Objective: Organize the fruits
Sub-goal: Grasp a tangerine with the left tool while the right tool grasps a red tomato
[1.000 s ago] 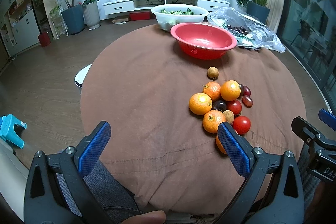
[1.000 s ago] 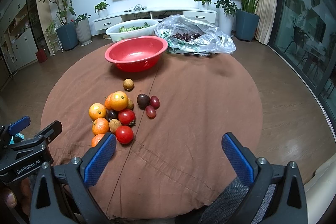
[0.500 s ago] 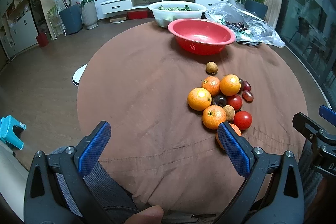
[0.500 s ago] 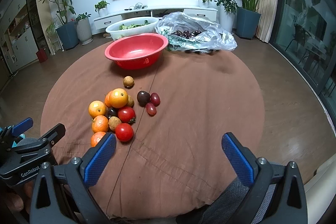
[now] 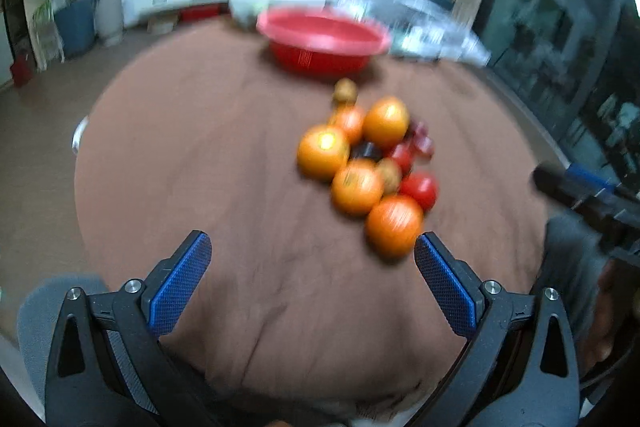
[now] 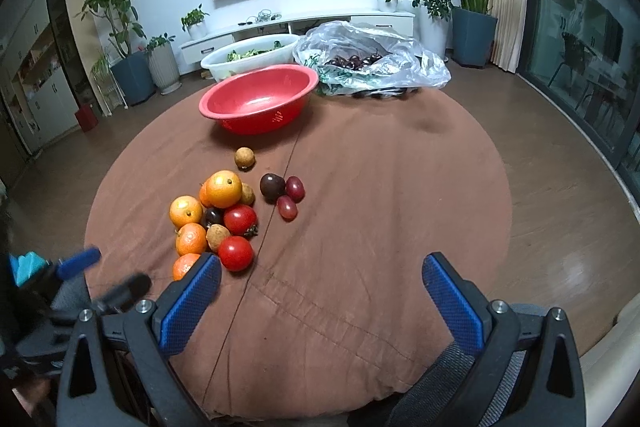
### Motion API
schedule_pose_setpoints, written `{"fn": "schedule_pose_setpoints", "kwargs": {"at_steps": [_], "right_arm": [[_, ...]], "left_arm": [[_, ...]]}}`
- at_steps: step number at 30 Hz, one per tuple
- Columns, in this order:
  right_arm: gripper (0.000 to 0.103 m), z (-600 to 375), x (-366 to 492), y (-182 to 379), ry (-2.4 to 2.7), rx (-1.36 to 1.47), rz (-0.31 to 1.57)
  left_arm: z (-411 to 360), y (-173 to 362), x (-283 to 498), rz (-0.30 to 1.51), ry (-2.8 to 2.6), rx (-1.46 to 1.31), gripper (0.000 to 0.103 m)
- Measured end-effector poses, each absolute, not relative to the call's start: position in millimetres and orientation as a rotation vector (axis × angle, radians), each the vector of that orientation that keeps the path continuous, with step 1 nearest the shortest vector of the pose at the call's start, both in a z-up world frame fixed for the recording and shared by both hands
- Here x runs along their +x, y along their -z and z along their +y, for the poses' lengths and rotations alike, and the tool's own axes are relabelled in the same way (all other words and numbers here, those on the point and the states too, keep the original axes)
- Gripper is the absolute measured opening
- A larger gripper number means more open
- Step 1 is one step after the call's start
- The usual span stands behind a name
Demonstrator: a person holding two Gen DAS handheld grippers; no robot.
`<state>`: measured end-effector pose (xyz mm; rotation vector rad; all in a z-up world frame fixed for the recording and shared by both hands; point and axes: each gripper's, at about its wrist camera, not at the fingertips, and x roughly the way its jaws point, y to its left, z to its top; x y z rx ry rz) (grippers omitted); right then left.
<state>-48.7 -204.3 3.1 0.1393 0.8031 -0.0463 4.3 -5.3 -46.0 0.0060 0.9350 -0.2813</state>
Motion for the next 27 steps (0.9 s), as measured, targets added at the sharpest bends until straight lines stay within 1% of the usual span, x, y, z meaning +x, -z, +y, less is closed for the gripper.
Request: {"fn": "schedule_pose_setpoints", "kwargs": {"at_steps": [3, 6, 10, 13, 15, 16, 17, 18, 20, 22, 25, 27], "right_arm": [[0.102, -205, -50, 0, 0.002, 0.176, 0.798], [0.096, -208, -46, 3, -0.043, 0.176, 0.818], [0.092, -216, -39, 9, -0.06, 0.215, 0.844], [0.091, -219, -35, 13, -0.07, 0.218, 0.859], [0.09, -218, -34, 16, -0.075, 0.215, 0.868], [0.089, -218, -33, 17, -0.075, 0.213, 0.873], [0.088, -218, -33, 18, -0.077, 0.212, 0.877], [0.087, -218, -32, 20, -0.079, 0.212, 0.881], [0.087, -219, -31, 22, -0.082, 0.214, 0.888], [0.086, -220, -30, 24, -0.084, 0.212, 0.893], [0.085, -220, -29, 26, -0.085, 0.21, 0.898], [0.083, -220, -28, 27, -0.089, 0.211, 0.903]], "left_arm": [[-9, 46, 5, 0.932, 0.292, 0.004, 0.103], [-20, 38, 2, 0.881, 0.376, 0.006, 0.103], [-43, 46, 5, 0.906, 0.425, 0.071, 0.103], [-55, 51, 6, 0.918, 0.432, 0.084, 0.103], [-60, 54, 11, 0.922, 0.43, 0.091, 0.1], [-59, 54, 12, 0.927, 0.426, 0.091, 0.094], [-60, 55, 14, 0.932, 0.422, 0.092, 0.085], [-62, 58, 17, 0.94, 0.418, 0.095, 0.081], [-64, 64, 23, 0.959, 0.413, 0.099, 0.064], [-62, 68, 22, 0.976, 0.416, 0.093, 0.058], [-60, 72, 22, 0.991, 0.436, 0.077, 0.046], [-60, 73, 23, 0.99, 0.449, 0.065, 0.043]]}}
